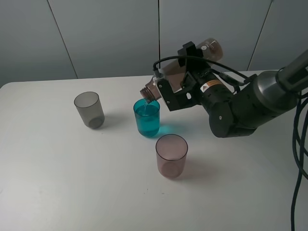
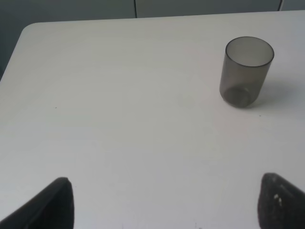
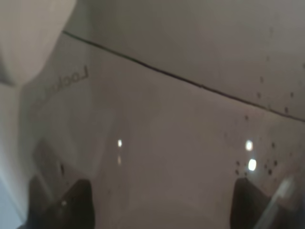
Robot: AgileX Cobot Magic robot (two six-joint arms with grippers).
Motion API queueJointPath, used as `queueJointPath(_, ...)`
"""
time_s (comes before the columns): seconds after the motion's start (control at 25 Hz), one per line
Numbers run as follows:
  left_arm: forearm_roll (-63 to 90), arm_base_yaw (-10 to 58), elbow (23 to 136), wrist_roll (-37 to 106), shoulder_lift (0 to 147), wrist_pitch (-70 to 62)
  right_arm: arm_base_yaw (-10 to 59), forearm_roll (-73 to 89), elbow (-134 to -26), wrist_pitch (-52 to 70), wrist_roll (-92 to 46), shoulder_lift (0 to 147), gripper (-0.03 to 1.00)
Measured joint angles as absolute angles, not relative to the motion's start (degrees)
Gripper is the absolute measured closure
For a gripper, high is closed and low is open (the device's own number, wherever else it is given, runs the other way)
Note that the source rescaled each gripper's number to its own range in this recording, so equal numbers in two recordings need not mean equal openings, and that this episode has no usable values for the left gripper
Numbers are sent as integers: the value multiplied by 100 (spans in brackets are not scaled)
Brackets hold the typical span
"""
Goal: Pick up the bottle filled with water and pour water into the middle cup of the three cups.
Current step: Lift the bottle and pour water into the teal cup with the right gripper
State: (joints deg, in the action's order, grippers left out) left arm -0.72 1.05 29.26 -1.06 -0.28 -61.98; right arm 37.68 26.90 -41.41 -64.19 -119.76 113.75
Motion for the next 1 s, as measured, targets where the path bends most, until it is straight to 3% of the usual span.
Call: queueJointPath(1.0, -72, 105, 2926, -106, -28, -6198, 3768, 2467, -4146, -6455, -11958, 11375, 97)
